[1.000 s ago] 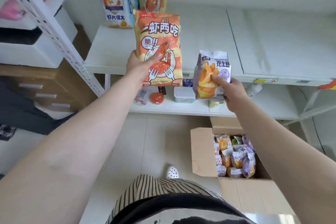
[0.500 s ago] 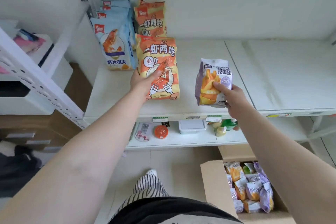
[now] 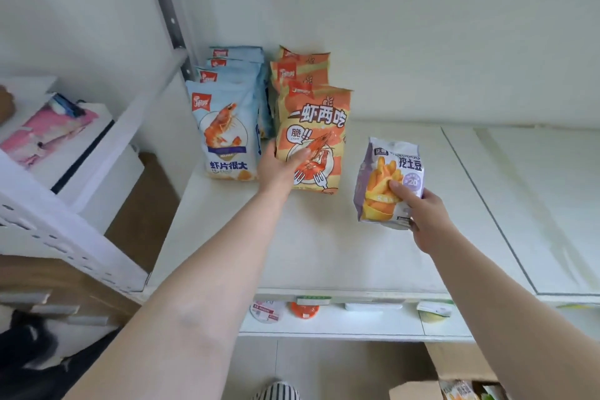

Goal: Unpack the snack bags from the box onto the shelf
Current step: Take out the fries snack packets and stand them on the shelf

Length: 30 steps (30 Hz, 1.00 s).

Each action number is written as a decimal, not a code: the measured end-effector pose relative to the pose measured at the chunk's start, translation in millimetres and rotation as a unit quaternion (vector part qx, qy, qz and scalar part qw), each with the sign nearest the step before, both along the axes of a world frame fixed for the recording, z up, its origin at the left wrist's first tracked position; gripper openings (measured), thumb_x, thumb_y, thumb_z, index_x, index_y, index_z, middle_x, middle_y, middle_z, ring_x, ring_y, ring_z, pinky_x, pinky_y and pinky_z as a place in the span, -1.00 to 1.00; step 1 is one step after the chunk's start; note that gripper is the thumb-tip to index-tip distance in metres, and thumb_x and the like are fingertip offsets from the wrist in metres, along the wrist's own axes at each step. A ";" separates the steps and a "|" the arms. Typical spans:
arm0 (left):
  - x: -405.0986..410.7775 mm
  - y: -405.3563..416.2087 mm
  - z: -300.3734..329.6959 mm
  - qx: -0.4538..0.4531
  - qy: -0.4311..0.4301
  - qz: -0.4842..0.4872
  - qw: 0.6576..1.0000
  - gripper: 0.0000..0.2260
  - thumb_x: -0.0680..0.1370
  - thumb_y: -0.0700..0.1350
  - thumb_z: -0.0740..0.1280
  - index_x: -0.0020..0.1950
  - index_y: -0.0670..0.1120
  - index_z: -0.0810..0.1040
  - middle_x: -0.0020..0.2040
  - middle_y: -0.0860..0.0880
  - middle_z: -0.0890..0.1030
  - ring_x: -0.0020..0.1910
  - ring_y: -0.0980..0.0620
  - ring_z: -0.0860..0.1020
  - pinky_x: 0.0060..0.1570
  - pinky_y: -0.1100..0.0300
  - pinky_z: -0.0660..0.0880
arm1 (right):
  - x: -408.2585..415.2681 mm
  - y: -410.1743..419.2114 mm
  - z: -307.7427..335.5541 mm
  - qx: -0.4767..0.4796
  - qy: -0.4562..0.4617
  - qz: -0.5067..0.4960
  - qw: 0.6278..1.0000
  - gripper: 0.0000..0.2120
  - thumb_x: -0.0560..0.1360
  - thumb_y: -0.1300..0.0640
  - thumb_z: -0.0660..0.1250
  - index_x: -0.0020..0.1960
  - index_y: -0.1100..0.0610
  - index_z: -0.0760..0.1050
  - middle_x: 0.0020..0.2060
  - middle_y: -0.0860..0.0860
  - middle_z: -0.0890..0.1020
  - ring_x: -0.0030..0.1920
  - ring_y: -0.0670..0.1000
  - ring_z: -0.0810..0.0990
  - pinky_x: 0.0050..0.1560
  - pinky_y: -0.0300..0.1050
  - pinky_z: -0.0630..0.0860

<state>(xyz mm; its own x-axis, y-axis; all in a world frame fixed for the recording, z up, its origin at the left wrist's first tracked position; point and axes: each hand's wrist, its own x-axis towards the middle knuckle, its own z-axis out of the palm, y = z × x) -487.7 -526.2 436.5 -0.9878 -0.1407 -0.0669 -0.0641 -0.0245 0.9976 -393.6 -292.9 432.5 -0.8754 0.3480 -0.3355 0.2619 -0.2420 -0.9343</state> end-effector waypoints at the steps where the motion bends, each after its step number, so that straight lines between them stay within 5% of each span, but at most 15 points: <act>1: -8.2 2.3 -4.0 0.013 0.015 0.008 1.000 -0.55 0.40 -0.09 0.53 0.24 -0.09 0.51 0.06 0.01 0.65 -0.06 0.14 0.63 -0.22 0.32 0.58 | -8.7 -0.5 -4.4 0.000 0.010 0.004 1.000 -0.77 0.44 0.14 0.49 0.07 0.15 0.59 -0.02 0.13 0.70 -0.05 0.15 0.68 0.14 0.09 0.58; 4: -36.0 7.3 -27.7 0.038 0.057 0.025 0.997 -0.57 0.41 -0.13 0.52 0.24 -0.09 0.49 0.07 -0.01 0.64 -0.03 0.10 0.63 -0.18 0.32 0.59 | -35.7 -1.8 -22.6 -0.008 0.042 0.016 0.999 -0.72 0.45 0.14 0.47 0.13 0.17 0.58 -0.02 0.10 0.71 -0.10 0.08 0.70 0.09 0.06 0.60; 8: -61.7 12.9 -69.5 -0.055 0.102 0.062 0.991 -0.53 0.43 -0.10 0.50 0.28 -0.09 0.43 0.15 -0.04 0.60 0.12 0.01 0.58 0.18 -0.02 0.53 | -67.1 -5.7 -49.2 0.007 0.067 0.037 0.997 -0.81 0.45 0.16 0.47 0.05 0.12 0.59 0.03 0.13 0.70 -0.04 0.11 0.68 0.19 0.13 0.56; 11: -63.9 16.0 -82.9 -0.184 0.174 0.100 0.962 -0.28 0.47 -0.14 0.46 0.52 -0.16 0.16 0.45 -0.12 0.35 0.42 -0.02 0.33 0.44 0.18 0.21 | -84.5 -7.9 -61.2 0.025 0.078 0.039 0.996 -0.78 0.43 0.15 0.50 0.06 0.12 0.60 0.04 0.12 0.70 0.05 0.16 0.67 0.25 0.19 0.52; 14: -58.3 18.2 -78.2 -0.268 0.250 0.107 0.924 -0.14 0.45 -0.20 0.46 0.58 -0.15 -0.03 0.54 -0.14 0.12 0.53 -0.02 0.09 0.50 0.16 0.03 | -94.8 -4.2 -61.2 0.034 0.085 0.048 0.995 -0.74 0.41 0.13 0.52 0.08 0.11 0.61 0.05 0.11 0.71 0.11 0.19 0.66 0.25 0.21 0.52; 19: -54.8 9.9 -87.6 -0.377 0.267 0.012 0.887 0.16 0.25 -0.03 0.61 0.58 -0.10 -0.14 0.55 -0.24 -0.17 0.56 -0.12 -0.13 0.51 0.01 -0.03 | -104.5 7.0 -58.0 0.047 0.088 0.063 0.993 -0.77 0.39 0.12 0.53 0.03 0.07 0.61 0.04 0.09 0.71 0.14 0.19 0.65 0.28 0.20 0.50; 23: -65.7 3.5 -94.3 -0.459 0.271 0.029 0.845 0.17 0.24 0.00 0.60 0.58 -0.04 -0.16 0.57 -0.19 -0.12 0.56 -0.11 -0.07 0.48 0.11 -0.01 | -113.1 10.3 -58.5 0.054 0.091 0.088 0.990 -0.69 0.36 0.11 0.54 0.08 0.09 0.60 0.01 0.07 0.72 0.05 0.13 0.68 0.23 0.14 0.55; 30: -67.7 9.7 -98.3 -0.568 0.296 0.090 0.762 0.11 0.28 0.28 0.44 0.57 -0.17 -0.10 0.54 -0.34 -0.12 0.54 -0.26 -0.10 0.48 -0.11 -0.01 | -124.7 12.8 -61.7 0.048 0.102 0.091 0.989 -0.61 0.35 0.12 0.52 0.15 0.14 0.59 0.06 0.09 0.70 0.08 0.14 0.67 0.23 0.12 0.55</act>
<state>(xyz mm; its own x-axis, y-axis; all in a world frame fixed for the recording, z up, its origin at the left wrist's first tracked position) -555.3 -516.5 338.2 -0.7549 0.0879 0.6499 0.3085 0.9221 0.2337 -518.4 -280.2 370.8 -0.9727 0.1997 -0.1185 0.0968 -0.1152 -0.9886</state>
